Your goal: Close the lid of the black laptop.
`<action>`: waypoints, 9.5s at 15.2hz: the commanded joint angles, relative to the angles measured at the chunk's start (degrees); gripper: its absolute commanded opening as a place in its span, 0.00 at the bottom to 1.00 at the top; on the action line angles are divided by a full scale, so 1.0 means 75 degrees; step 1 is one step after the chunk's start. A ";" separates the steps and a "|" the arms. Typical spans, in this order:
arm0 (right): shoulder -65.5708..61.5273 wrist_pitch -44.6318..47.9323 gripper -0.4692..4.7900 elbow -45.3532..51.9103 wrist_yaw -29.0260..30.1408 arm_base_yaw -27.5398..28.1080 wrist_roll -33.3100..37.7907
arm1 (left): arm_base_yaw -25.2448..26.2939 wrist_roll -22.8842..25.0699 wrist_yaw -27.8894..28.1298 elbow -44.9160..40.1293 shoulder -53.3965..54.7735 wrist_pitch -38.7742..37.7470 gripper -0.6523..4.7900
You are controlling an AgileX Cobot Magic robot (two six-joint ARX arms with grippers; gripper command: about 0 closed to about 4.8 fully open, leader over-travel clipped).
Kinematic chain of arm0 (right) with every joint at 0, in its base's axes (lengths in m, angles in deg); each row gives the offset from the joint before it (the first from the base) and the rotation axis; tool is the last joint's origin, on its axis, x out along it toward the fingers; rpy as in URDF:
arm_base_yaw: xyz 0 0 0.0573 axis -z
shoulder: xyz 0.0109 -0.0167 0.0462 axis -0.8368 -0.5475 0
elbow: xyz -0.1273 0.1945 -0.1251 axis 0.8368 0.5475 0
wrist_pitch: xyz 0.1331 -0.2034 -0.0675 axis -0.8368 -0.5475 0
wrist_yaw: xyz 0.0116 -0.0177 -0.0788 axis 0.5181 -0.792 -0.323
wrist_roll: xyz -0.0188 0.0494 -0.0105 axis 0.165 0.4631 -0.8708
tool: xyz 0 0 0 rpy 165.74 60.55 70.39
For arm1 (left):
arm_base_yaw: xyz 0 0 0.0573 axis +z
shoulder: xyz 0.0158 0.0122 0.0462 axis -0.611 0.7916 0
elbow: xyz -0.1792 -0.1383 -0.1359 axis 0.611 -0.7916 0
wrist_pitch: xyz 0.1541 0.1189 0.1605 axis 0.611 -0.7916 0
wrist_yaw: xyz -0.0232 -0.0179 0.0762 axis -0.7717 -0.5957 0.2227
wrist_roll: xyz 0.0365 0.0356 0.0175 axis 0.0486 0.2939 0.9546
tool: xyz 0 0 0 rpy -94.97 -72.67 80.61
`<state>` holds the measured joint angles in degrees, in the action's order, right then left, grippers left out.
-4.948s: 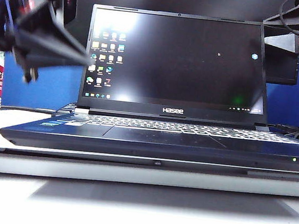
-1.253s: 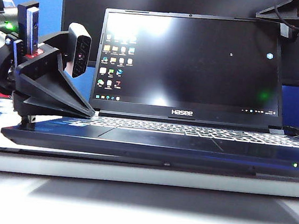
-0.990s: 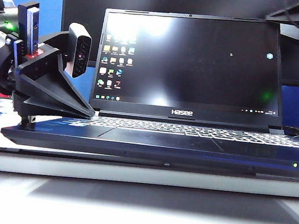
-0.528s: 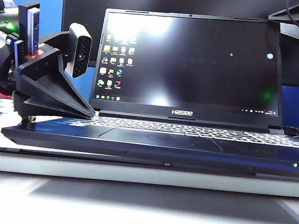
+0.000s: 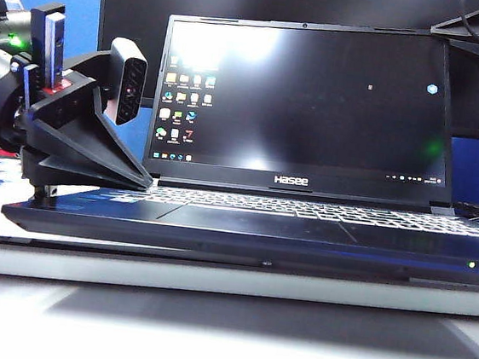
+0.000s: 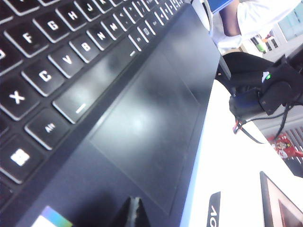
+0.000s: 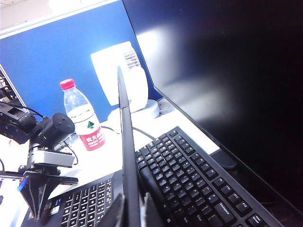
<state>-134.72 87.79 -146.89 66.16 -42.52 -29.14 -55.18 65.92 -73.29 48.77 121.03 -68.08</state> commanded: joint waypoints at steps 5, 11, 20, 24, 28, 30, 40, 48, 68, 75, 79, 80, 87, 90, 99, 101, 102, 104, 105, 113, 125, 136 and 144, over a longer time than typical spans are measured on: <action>0.0061 -0.0108 0.12 -0.0026 0.0044 -0.0455 0.0070 | -0.0029 -0.0256 0.1032 -0.0154 0.0291 0.0358 0.11; 0.0239 -0.0221 0.12 -0.0026 0.0073 -0.0758 0.0029 | -0.0029 -0.0373 0.1215 -0.0154 0.0294 0.0592 0.11; 0.0481 -0.0901 0.12 -0.0023 0.0125 -0.0927 0.0064 | -0.0029 -0.0580 0.1492 -0.0154 0.0294 0.0781 0.11; 0.0813 -0.1381 0.12 -0.0017 0.0131 -0.0968 0.0029 | -0.0029 -0.0746 0.1524 -0.0154 0.0294 0.0965 0.11; 0.0842 -0.2521 0.13 -0.0015 0.0131 -0.0968 -0.0994 | -0.0029 -0.0772 0.1527 -0.0154 0.0294 0.0991 0.11; 0.0839 -0.3657 0.13 -0.0015 0.0128 -0.0973 -0.2066 | -0.0029 -0.0801 0.1527 -0.0154 0.0294 0.1040 0.11; 0.0836 -0.7536 0.13 -0.0012 -0.0769 -0.1279 -0.5502 | -0.0032 -0.0968 0.1527 -0.0154 0.0294 0.1227 0.11; 0.0836 -0.9748 0.13 -0.0012 -0.1166 -0.1466 -0.7615 | -0.0032 -0.0997 0.1524 -0.0154 0.0294 0.1215 0.11; 0.1399 -1.1546 0.60 0.0635 -0.0883 -0.1274 -0.9165 | -0.0079 -0.0772 0.1177 -0.0157 0.0294 0.0962 0.11; 0.2559 -1.1383 0.66 0.0580 -0.0353 -0.0449 -0.9139 | -0.0079 -0.0764 0.1180 -0.0154 0.0294 0.0909 0.11; 0.2573 -1.0477 0.20 0.0017 -0.0093 -0.0420 -0.8775 | -0.0082 -0.0761 0.1183 -0.0157 0.0291 0.0918 0.11; 0.2573 -1.0028 0.07 -0.0026 -0.0087 -0.0420 -0.8416 | -0.0079 -0.0761 0.1183 -0.0157 0.0294 0.0921 0.11; 0.2101 -0.6872 0.08 -0.0020 -0.0933 -0.0714 -0.5275 | -0.0082 -0.0793 0.1145 -0.0154 0.0291 0.0918 0.11; 0.1894 -0.7117 0.08 -0.0017 -0.0938 -0.0886 -0.5275 | -0.0082 -0.0790 0.1157 -0.0154 0.0291 0.0924 0.11; 0.1886 -0.8807 0.08 -0.0009 -0.1172 -0.1370 -0.6030 | -0.0082 -0.0790 0.1180 -0.0154 0.0291 0.0965 0.11; 0.1886 -0.9264 0.08 -0.0009 -0.1274 -0.1539 -0.6330 | -0.0082 -0.0787 0.1183 -0.0154 0.0291 0.0976 0.11; 0.1886 -0.9419 0.08 -0.0006 -0.1361 -0.1577 -0.6411 | -0.0082 -0.0787 0.1183 -0.0154 0.0291 0.0985 0.11; 0.1886 -0.9702 0.08 -0.0006 -0.1483 -0.1629 -0.6566 | -0.0082 -0.0766 0.1183 -0.0154 0.0291 0.0991 0.11; 0.1888 -0.9792 0.08 -0.0006 -0.1478 -0.1635 -0.6566 | -0.0082 -0.0766 0.1183 -0.0154 0.0291 0.0991 0.11; 0.1888 -1.1156 0.08 0.0720 -0.1411 -0.1874 -0.7871 | -0.0082 -0.0769 0.1180 -0.0154 0.0291 0.0979 0.11; 0.1906 -1.0859 0.08 0.1107 -0.1218 -0.1909 -0.7994 | -0.0079 -0.0743 -0.1524 -0.0154 0.0286 0.1250 0.11; 0.1923 -1.0445 0.08 0.0612 -0.1078 -0.1708 -0.7924 | -0.0073 -0.0825 -0.0487 -0.0154 0.0286 0.1393 0.11; 0.1926 -1.0433 0.08 -0.0172 -0.1081 -0.1329 -0.7507 | -0.0073 -0.1684 0.0216 -0.0102 0.0286 0.2699 0.11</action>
<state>-120.42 9.48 -147.94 57.63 -52.49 -85.55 -56.08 53.44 -75.55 47.77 122.73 -50.77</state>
